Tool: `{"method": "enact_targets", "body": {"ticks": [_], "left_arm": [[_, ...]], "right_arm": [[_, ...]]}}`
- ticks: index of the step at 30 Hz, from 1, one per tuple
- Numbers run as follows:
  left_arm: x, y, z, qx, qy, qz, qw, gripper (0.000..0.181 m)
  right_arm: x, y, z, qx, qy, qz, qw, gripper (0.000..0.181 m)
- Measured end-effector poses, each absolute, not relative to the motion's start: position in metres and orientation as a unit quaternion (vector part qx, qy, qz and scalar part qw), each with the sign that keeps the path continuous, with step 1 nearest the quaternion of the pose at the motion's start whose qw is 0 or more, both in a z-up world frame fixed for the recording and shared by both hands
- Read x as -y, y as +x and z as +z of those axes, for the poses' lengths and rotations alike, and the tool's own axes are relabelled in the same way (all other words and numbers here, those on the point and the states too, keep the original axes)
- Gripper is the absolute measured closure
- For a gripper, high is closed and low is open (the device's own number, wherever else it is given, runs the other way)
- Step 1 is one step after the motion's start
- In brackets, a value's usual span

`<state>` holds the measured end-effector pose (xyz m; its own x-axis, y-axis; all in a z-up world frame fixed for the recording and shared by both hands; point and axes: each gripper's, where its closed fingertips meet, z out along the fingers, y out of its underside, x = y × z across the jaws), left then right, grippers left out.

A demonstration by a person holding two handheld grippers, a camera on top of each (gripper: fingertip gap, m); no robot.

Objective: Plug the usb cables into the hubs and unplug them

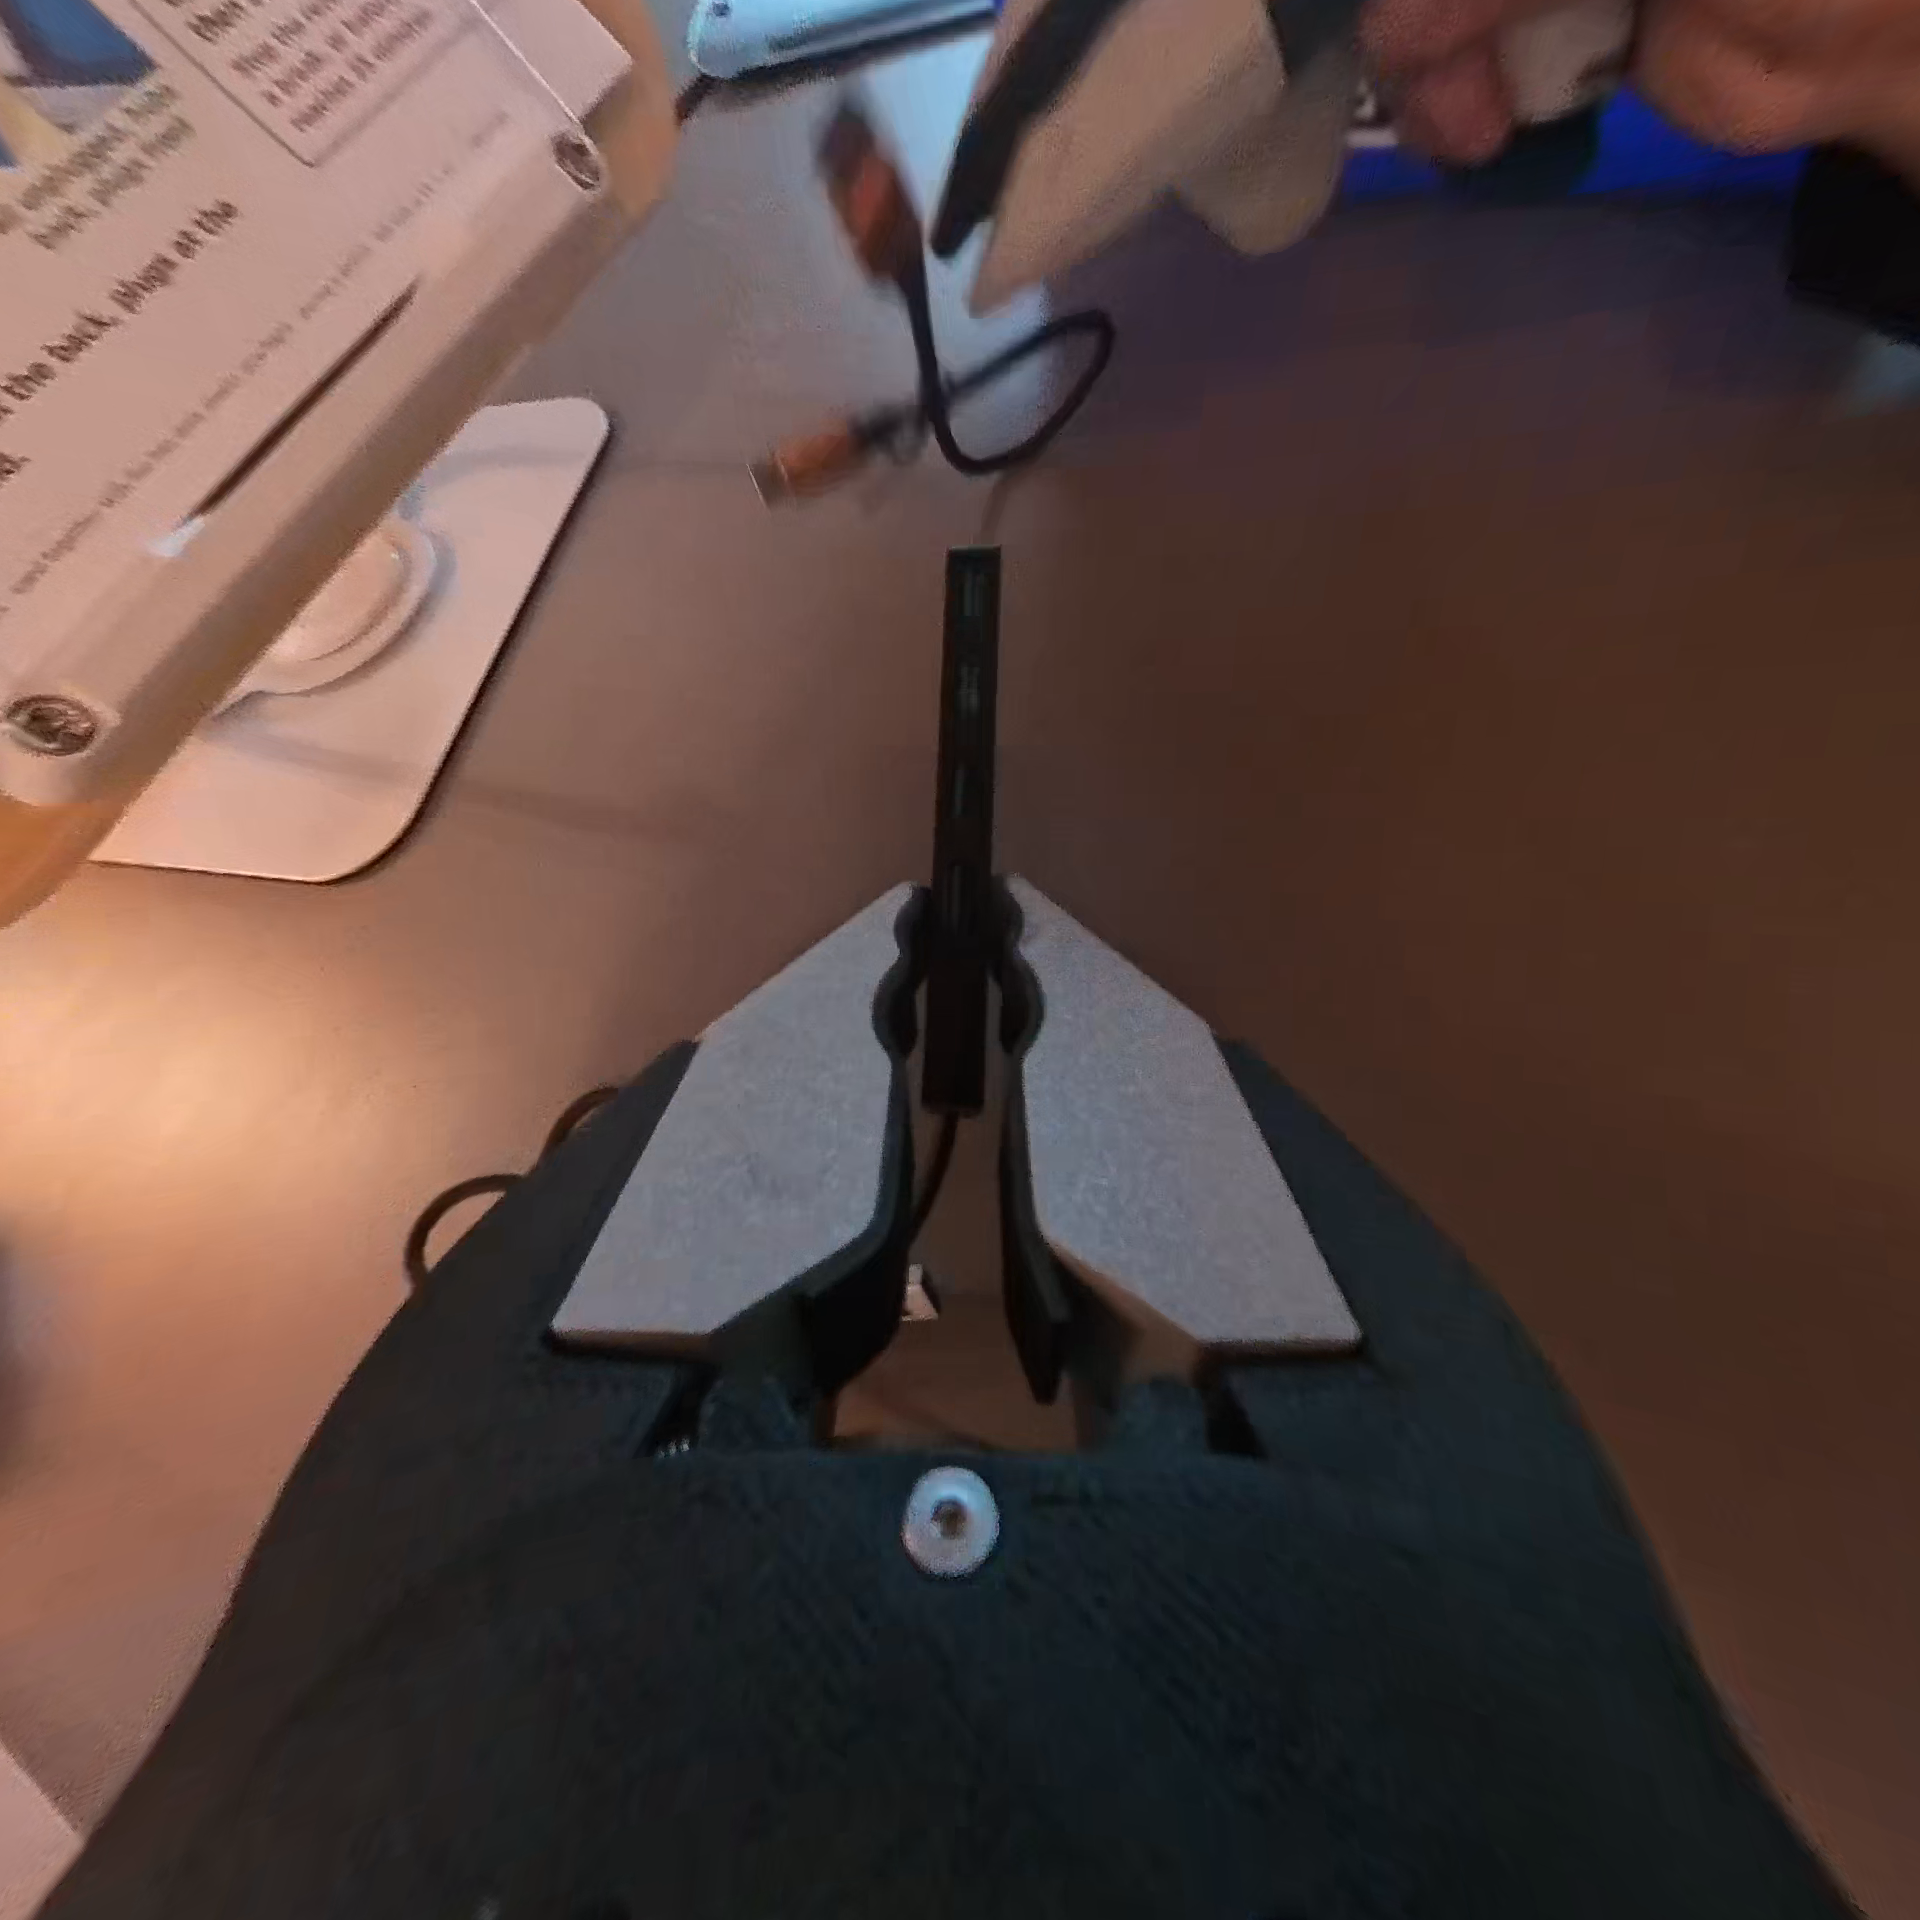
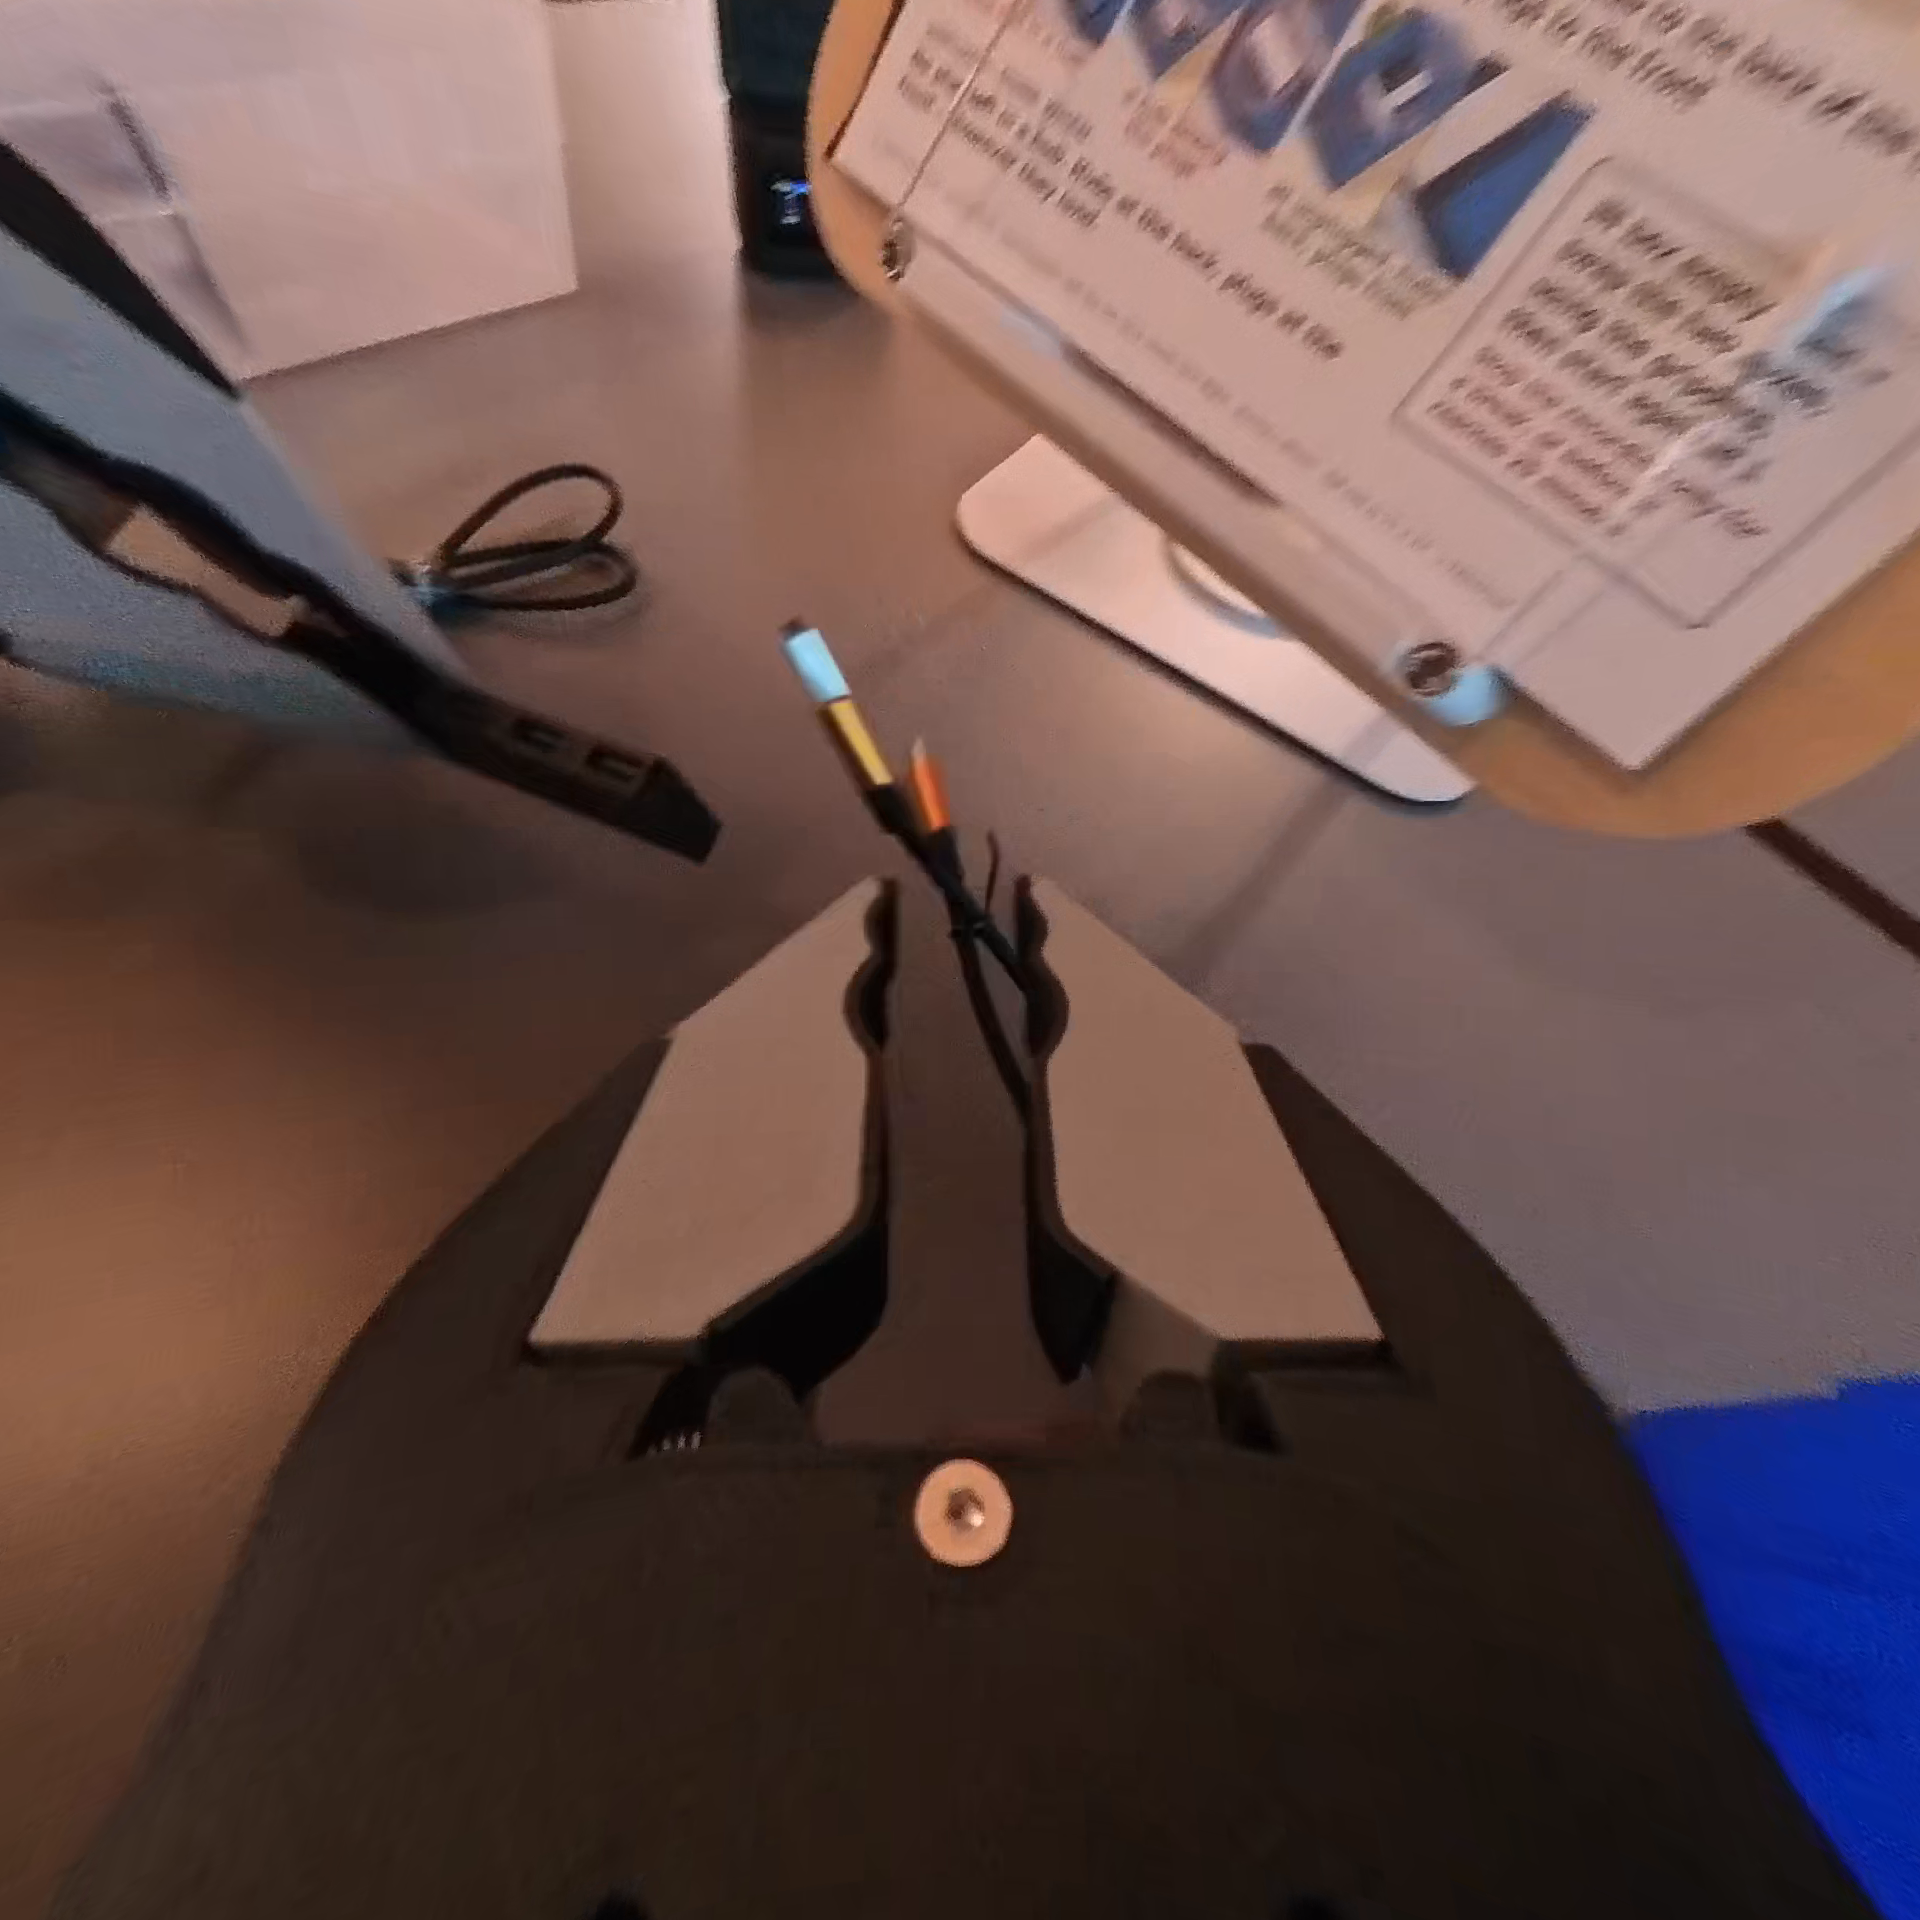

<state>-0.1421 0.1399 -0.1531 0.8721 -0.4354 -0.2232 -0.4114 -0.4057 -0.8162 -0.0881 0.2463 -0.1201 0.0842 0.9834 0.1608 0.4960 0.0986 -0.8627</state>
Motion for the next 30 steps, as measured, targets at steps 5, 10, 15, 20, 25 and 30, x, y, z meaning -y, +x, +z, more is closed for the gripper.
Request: {"method": "enact_targets", "body": {"ticks": [5,10,15,20,25,30], "left_arm": [[-0.141,-0.146,-0.143,-0.262,-0.818,0.011,0.512,0.173],[-0.133,-0.123,-0.139,-0.339,-0.781,0.012,0.525,0.173],[-0.126,-0.11,-0.137,-0.37,-0.763,-0.006,0.53,0.172],[-0.126,-0.115,-0.119,-0.324,-0.757,-0.05,0.565,0.166],[-0.132,-0.131,-0.136,-0.308,-0.783,-0.02,0.54,0.13],[-0.128,-0.111,-0.137,-0.353,-0.757,-0.014,0.55,0.162]], "right_arm": [[-0.204,-0.1,-0.114,0.661,-0.532,0.36,0.388,0.141],[-0.154,-0.104,-0.123,0.742,-0.429,0.359,0.37,0.126],[-0.141,-0.101,-0.135,0.788,-0.365,0.304,0.391,0.169],[-0.139,-0.097,-0.119,0.782,-0.33,0.319,0.421,0.173],[-0.139,-0.094,-0.108,0.771,-0.304,0.338,0.447,0.175],[-0.127,-0.089,-0.12,0.795,-0.28,0.342,0.417,0.174]]}}
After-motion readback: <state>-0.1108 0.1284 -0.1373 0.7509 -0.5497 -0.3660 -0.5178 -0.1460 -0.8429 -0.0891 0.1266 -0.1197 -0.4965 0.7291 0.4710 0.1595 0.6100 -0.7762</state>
